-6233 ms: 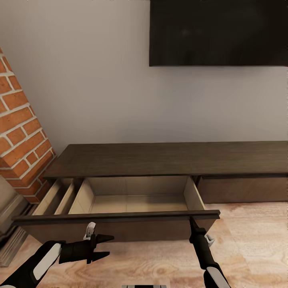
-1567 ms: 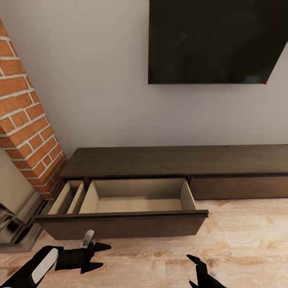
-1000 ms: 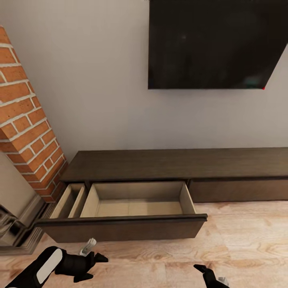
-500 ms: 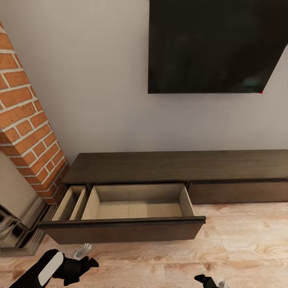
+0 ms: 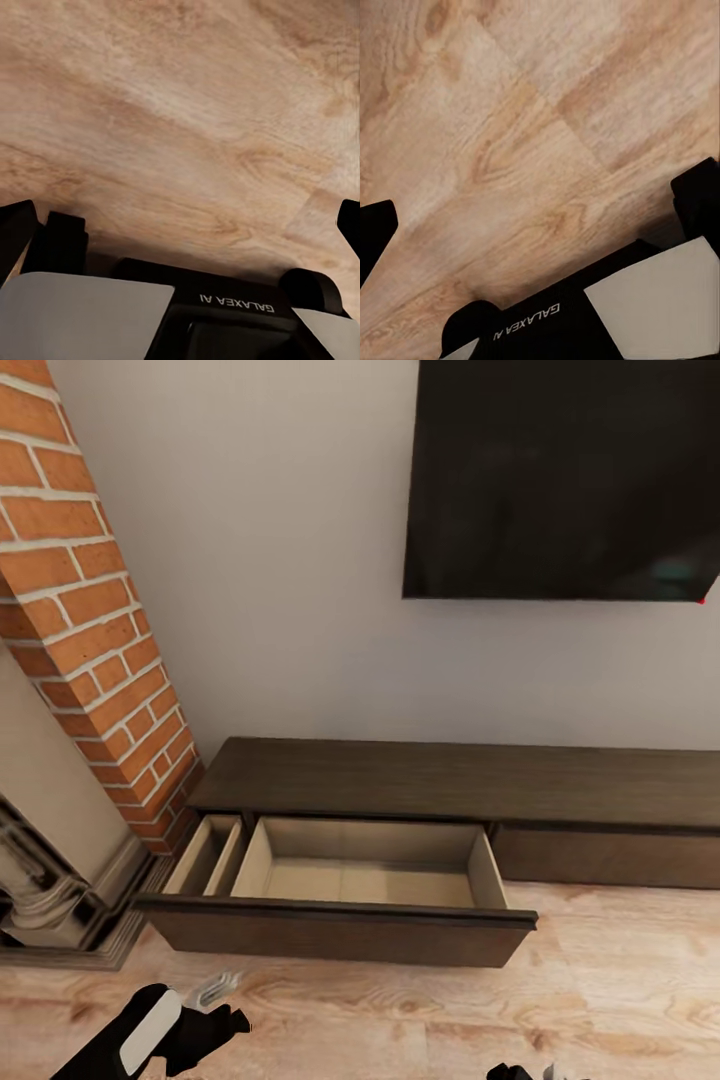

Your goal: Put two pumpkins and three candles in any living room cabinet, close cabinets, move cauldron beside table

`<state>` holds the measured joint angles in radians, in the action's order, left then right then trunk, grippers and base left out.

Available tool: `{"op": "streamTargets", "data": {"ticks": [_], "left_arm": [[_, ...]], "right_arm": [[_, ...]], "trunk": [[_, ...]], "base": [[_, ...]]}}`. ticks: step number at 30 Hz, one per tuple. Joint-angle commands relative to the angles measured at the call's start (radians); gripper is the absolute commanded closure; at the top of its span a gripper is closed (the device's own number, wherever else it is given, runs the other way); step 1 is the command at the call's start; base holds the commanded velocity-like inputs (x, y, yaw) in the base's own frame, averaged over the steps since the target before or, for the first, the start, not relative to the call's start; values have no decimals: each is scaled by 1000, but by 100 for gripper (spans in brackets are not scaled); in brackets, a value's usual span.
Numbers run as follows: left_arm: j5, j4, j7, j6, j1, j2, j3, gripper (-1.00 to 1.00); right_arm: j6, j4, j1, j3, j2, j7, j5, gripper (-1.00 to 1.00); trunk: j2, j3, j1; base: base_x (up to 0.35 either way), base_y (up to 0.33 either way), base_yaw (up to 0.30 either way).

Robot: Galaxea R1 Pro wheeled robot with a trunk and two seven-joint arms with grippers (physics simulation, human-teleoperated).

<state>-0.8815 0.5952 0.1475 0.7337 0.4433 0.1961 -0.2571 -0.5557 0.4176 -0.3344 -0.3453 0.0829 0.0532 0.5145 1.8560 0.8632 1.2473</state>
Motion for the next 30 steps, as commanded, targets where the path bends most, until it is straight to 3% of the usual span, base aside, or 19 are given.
{"op": "streamTargets", "data": {"ticks": [1, 5, 8, 12, 20, 30], "left_arm": [[1, 0, 1, -2, 0, 0, 0, -100], [3, 0, 3, -3, 0, -1, -1, -100], [4, 0, 4, -12, 0, -1, -3, -100], [4, 0, 6, -16, 0, -1, -5, -100], [4, 0, 30, -19, 0, -5, -5, -100], [1, 0, 32, -46, 0, -11, -7, -100]], "right_arm": [[6, 5, 0, 1, 0, -1, 0, -100], [15, 29, 0, 29, -1, -3, -3, -100], [24, 36, 0, 138, -2, -14, -2, -100], [55, 38, 0, 205, -2, -22, -1, -100], [66, 38, 0, 226, -12, -28, -2, -100], [66, 38, 0, 228, -24, -93, -1, -100]], "trunk": [[0, 0, 0], [0, 0, 0], [0, 0, 0], [0, 1, 0], [0, 4, 0], [0, 10, 0]], "base": [[-1, 0, 288], [0, -5, 291], [-5, -95, 291], [-49, -166, 291], [-58, -70, 290], [-100, -3, 284]]}}
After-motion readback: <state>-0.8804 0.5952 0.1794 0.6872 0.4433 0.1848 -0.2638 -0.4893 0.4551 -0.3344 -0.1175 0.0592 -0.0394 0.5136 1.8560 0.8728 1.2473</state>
